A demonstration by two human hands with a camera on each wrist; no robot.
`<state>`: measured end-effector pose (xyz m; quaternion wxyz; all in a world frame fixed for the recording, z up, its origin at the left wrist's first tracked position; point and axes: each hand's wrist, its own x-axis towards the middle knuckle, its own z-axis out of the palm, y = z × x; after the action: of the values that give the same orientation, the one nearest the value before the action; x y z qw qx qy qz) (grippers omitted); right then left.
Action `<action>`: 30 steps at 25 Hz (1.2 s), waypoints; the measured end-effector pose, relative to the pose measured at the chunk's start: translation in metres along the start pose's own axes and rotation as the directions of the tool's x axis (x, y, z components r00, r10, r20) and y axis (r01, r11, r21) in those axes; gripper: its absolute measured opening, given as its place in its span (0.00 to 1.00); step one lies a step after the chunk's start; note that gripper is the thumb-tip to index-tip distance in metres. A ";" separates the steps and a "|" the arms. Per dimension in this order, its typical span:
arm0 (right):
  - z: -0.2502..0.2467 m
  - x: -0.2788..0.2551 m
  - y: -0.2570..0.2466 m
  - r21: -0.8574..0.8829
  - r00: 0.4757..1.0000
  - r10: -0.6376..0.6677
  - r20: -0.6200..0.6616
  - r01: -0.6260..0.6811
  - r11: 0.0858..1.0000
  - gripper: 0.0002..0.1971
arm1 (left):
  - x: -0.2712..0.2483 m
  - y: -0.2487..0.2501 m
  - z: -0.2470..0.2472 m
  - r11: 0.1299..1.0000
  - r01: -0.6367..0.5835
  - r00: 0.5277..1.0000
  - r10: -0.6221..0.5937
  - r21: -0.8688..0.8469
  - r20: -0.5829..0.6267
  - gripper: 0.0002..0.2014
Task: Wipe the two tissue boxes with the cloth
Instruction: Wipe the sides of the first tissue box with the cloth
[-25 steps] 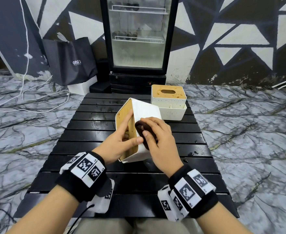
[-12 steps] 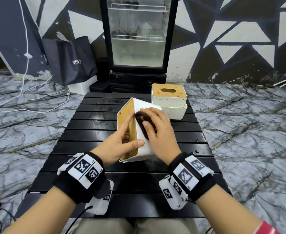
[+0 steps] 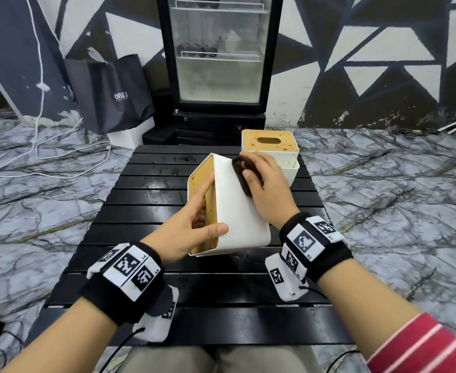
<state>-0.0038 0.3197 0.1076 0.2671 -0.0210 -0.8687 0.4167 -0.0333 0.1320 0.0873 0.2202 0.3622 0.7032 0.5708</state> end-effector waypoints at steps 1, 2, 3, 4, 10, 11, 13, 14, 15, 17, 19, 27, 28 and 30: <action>0.000 -0.003 0.002 0.003 1.000 0.006 -0.021 -0.006 1.000 0.17 | 0.000 0.000 0.001 1.000 -0.002 1.000 0.002 0.003 0.001 0.46; 0.001 -0.006 0.003 0.006 0.999 0.013 -0.041 -0.013 1.000 0.17 | 0.000 0.000 0.001 1.000 -0.002 1.000 0.002 0.005 -0.001 0.45; 0.002 -0.009 0.005 0.013 0.998 0.022 -0.061 -0.022 1.000 0.17 | 0.000 0.000 0.001 1.000 0.001 1.000 -0.001 0.005 -0.007 0.45; 0.003 -0.012 0.006 0.026 0.996 0.034 -0.079 -0.032 0.999 0.17 | -0.001 0.001 0.000 1.000 0.003 1.000 -0.003 0.004 -0.016 0.44; 0.016 -0.052 0.011 0.078 0.995 0.060 -0.084 -0.053 0.996 0.19 | -0.008 -0.002 -0.008 0.998 0.016 0.997 -0.020 -0.053 -0.074 0.44; 0.018 -0.060 0.009 0.047 0.996 0.035 -0.083 -0.031 0.998 0.20 | -0.009 -0.003 -0.009 0.998 0.015 0.997 -0.020 -0.059 -0.078 0.46; 0.021 -0.071 0.004 -0.041 0.995 -0.049 -0.091 0.045 0.998 0.20 | -0.010 -0.004 -0.011 0.998 0.007 0.996 -0.012 -0.065 -0.091 0.47; 0.023 -0.074 0.000 -0.076 0.992 -0.089 -0.087 0.083 0.994 0.21 | -0.010 -0.004 -0.011 0.998 0.004 0.996 -0.011 -0.068 -0.094 0.47; 0.026 -0.076 -0.005 -0.097 0.990 -0.122 -0.076 0.114 0.989 0.21 | -0.010 -0.005 -0.011 0.998 0.002 0.996 -0.008 -0.070 -0.089 0.47; 0.029 -0.073 -0.014 -0.104 0.984 -0.171 -0.040 0.166 0.981 0.20 | -0.010 -0.005 -0.010 0.998 -0.001 0.998 -0.003 -0.062 -0.058 0.48; 0.029 -0.063 -0.017 -0.077 0.983 -0.181 -0.005 0.181 0.981 0.19 | -0.010 -0.005 -0.008 0.999 -0.002 0.999 0.000 -0.048 -0.045 0.47; 0.026 -0.065 -0.012 -0.057 0.993 -0.116 -0.030 0.115 0.992 0.19 | -0.009 -0.003 -0.007 0.997 0.001 0.998 -0.006 -0.082 -0.063 0.43; 0.028 -0.066 -0.015 -0.048 0.990 -0.138 -0.021 0.137 0.989 0.19 | -0.009 -0.003 -0.006 0.997 0.000 0.999 -0.004 -0.082 -0.054 0.43; 0.030 -0.061 -0.021 -0.030 0.986 -0.167 0.008 0.167 0.986 0.19 | -0.008 -0.002 -0.005 0.998 -0.004 0.999 0.002 -0.065 -0.033 0.44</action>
<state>0.0382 0.2689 0.0804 0.2983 0.0487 -0.8744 0.3796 -0.0318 0.1225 0.0854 0.2193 0.3463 0.6872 0.5998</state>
